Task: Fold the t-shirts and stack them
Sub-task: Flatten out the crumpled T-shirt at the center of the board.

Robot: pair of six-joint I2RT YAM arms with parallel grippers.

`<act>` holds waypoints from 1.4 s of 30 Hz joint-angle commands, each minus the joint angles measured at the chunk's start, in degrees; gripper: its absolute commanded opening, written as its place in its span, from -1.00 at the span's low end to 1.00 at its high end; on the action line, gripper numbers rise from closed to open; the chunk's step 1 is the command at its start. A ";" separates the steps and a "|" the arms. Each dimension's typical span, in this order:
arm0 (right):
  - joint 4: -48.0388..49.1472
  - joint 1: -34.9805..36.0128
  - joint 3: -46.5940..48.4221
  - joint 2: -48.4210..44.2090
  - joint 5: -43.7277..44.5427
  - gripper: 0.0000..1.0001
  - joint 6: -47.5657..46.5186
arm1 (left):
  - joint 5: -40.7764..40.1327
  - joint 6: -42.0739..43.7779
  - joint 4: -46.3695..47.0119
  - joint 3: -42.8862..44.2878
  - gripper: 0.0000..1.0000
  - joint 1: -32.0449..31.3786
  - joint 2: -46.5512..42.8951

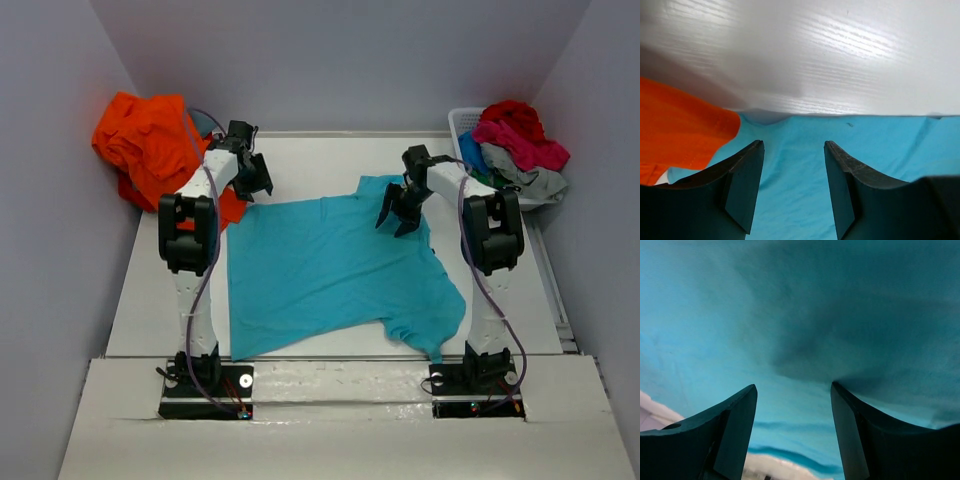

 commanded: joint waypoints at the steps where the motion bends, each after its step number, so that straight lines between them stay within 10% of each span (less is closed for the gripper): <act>1: 2.92 0.30 -2.21 1.13 -2.10 0.34 -1.08 | -1.54 -1.97 -0.78 3.92 0.26 1.96 1.15; 42: -0.33 0.30 -0.37 2.89 1.14 0.35 -2.75 | -8.83 -10.06 1.24 -13.03 0.28 16.47 -10.88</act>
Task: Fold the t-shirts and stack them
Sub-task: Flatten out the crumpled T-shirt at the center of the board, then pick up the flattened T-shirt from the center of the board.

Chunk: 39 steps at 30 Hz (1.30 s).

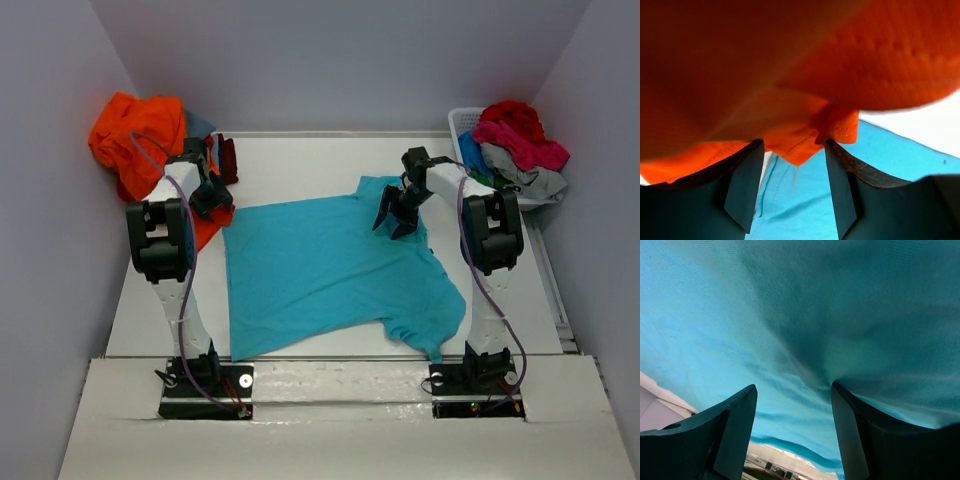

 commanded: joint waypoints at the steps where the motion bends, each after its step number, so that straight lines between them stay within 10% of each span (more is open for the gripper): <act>1: -0.20 0.30 0.64 2.32 3.33 0.35 -1.53 | -3.48 -3.73 -0.42 0.43 0.28 4.12 -5.33; 24: -1.69 -1.29 1.69 2.76 3.94 0.37 -1.88 | 2.67 -9.44 4.50 -8.62 0.28 15.10 -10.61; 39: -2.13 -1.29 1.96 2.94 4.03 0.37 -2.05 | 2.50 -3.11 1.07 -2.54 0.27 10.18 -7.70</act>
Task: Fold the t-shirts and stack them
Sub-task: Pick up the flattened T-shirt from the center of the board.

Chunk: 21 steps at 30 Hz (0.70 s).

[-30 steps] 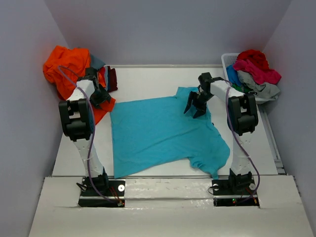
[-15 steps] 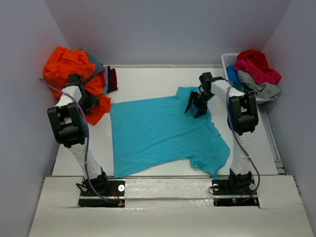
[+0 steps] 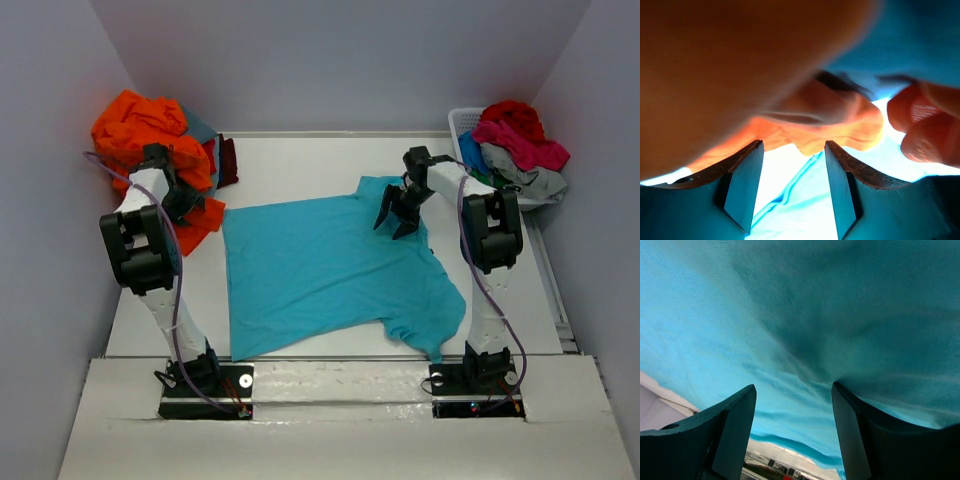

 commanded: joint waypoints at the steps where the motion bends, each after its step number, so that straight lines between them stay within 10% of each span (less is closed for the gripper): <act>1: -0.67 -0.52 0.56 1.91 3.95 0.37 -1.81 | -2.83 1.02 1.09 1.49 0.27 -0.68 -2.48; 21: -0.93 -0.52 0.56 1.82 4.38 0.37 -2.08 | -6.89 6.12 -2.60 7.64 0.26 -13.51 -5.21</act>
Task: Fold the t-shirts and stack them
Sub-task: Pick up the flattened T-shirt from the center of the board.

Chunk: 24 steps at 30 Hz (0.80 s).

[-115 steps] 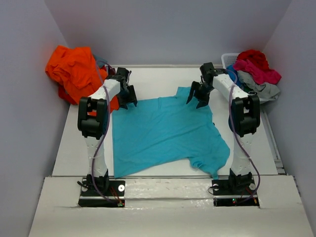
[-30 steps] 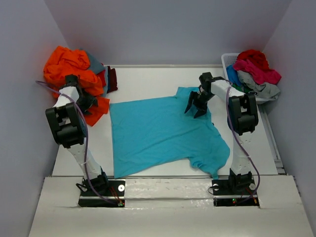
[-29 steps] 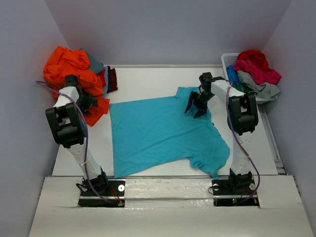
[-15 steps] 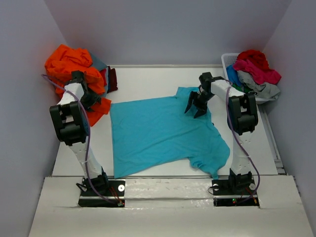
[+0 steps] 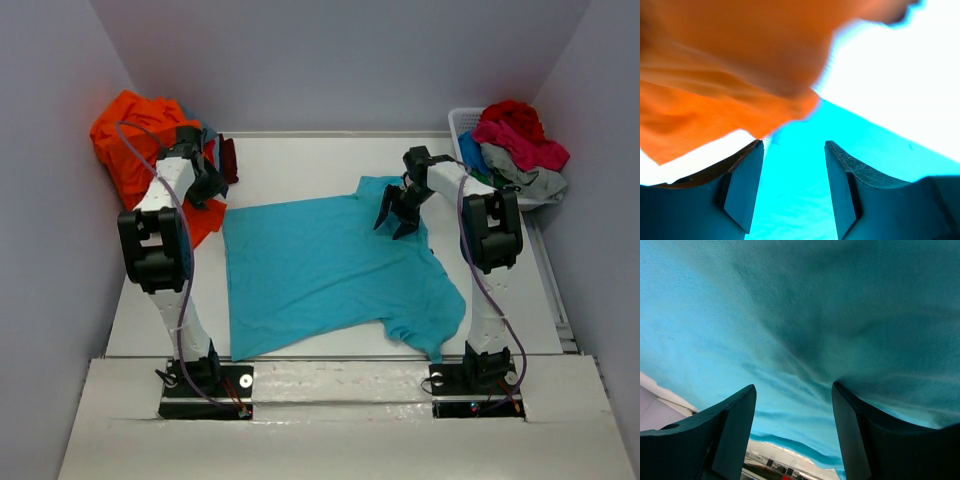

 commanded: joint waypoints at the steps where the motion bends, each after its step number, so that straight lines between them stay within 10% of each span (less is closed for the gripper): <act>1: -0.65 -0.52 0.43 1.67 4.23 0.37 -1.75 | -1.38 2.95 -0.90 2.27 0.26 -5.23 -4.05; 24: -0.12 -0.52 -0.45 1.85 3.09 0.37 -2.10 | 10.93 5.06 -2.04 21.87 0.26 -8.05 19.94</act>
